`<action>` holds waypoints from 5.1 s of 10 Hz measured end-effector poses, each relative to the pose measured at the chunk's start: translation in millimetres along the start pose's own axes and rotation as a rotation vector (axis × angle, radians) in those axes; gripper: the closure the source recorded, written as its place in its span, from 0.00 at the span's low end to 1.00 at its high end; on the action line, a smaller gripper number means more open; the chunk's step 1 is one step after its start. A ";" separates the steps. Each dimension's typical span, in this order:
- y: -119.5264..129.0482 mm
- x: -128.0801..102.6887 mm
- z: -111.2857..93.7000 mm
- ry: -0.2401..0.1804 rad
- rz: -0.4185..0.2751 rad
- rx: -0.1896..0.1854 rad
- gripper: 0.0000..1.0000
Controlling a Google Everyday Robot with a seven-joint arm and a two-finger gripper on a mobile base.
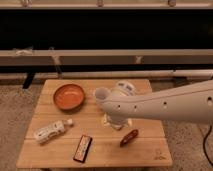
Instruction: Place the pepper in the ceramic bowl
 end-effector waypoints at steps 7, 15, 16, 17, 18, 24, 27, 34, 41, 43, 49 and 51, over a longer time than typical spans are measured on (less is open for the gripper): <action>-29.4 -2.9 59.5 0.169 0.151 0.027 0.20; -90.4 22.8 109.6 0.302 0.405 0.006 0.20; -94.6 24.3 113.4 0.300 0.428 -0.008 0.20; -94.4 23.6 116.0 0.294 0.443 -0.026 0.20; -100.3 25.5 118.5 0.297 0.462 -0.038 0.20; -106.5 28.1 128.2 0.312 0.480 -0.061 0.75; -105.9 28.7 130.4 0.337 0.471 -0.046 0.99; -38.8 -17.3 70.6 0.266 0.306 -0.105 1.00; 91.7 -87.4 14.6 0.199 0.000 -0.205 1.00; 121.8 -94.5 -19.5 0.179 -0.114 -0.245 1.00; 191.1 -120.2 1.9 0.167 -0.271 -0.271 1.00; 207.7 -141.3 23.1 0.159 -0.288 -0.267 1.00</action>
